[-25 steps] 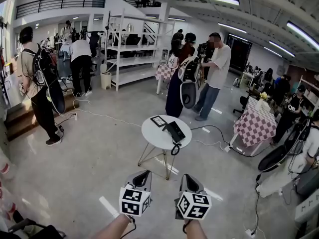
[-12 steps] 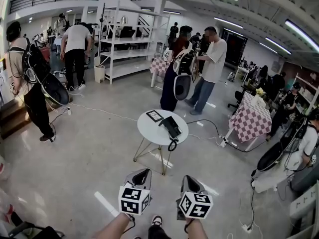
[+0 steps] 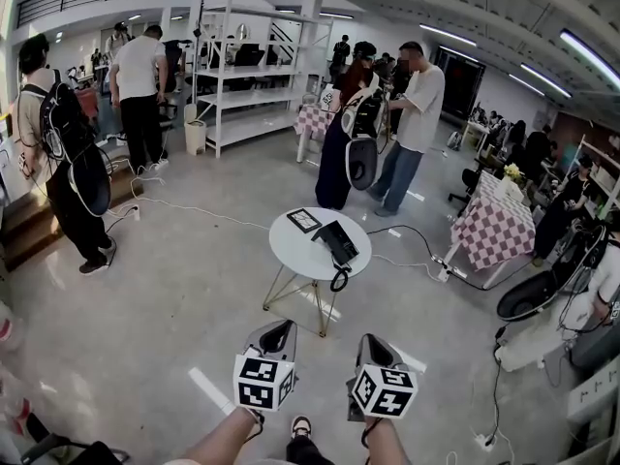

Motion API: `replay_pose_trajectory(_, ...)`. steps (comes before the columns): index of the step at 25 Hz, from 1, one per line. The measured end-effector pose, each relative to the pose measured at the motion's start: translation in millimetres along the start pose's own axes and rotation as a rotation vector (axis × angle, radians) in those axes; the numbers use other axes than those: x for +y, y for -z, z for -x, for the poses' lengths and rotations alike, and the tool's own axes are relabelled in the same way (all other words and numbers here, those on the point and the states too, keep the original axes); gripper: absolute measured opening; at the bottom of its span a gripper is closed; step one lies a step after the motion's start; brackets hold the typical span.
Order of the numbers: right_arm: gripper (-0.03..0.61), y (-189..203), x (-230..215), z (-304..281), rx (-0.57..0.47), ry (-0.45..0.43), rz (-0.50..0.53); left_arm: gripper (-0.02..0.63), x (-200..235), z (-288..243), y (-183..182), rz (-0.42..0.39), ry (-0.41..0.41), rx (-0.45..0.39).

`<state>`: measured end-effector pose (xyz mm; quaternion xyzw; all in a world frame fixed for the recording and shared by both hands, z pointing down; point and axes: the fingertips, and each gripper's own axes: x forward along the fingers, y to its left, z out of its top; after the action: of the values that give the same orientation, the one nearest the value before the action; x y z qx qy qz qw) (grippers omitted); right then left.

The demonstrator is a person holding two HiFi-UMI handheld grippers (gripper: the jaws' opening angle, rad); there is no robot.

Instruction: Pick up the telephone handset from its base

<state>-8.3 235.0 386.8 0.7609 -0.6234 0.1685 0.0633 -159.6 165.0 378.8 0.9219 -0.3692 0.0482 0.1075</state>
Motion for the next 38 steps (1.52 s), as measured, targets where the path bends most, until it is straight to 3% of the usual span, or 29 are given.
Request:
replay_pose_trajectory(18,0.025,-39.5,-50.0,-74.8,-0.055,-0.006,-0.03,0.017,14.1,-84.5,-25.9,-0.061,-0.039,-0.007)
replay_pose_trajectory(38,0.025,-65.4,-97.2,-171.3,-0.026,-0.061,-0.033,0.016,32.6,-179.1,-38.1,-0.068,-0.116,0.001)
